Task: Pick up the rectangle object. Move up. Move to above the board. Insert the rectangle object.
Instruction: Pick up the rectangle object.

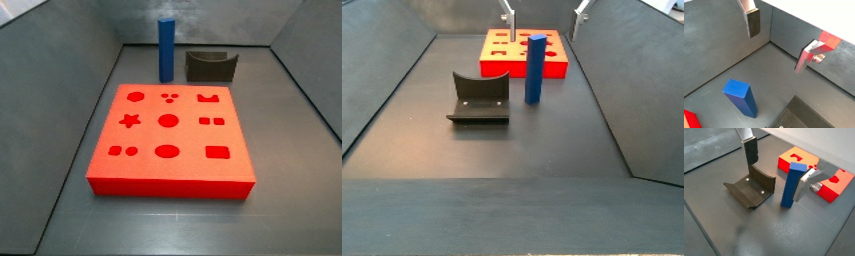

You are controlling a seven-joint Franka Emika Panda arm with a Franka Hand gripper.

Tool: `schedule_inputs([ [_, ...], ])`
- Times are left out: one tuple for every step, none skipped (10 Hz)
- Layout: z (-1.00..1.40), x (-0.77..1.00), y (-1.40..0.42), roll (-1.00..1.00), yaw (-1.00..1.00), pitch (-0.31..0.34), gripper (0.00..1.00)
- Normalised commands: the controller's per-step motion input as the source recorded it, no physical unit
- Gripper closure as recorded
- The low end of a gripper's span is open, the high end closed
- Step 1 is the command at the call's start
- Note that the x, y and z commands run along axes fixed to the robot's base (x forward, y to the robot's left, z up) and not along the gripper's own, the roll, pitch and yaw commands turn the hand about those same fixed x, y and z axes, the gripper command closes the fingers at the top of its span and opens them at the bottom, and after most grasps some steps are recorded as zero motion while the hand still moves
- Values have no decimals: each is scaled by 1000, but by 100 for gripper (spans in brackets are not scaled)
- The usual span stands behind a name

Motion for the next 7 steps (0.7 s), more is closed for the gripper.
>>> schedule_inputs([
  [-40,-89,-34,-59,0,-4,0],
  [-89,23,-311,0,-869,-20,0],
  [-54,11,-294,0,-909,0,0],
  [-51,11,-277,0,-926,0,0],
  [-43,9,-277,0,-929,0,0],
  [-34,6,-277,0,-926,0,0],
  [-23,3,-277,0,-926,0,0],
])
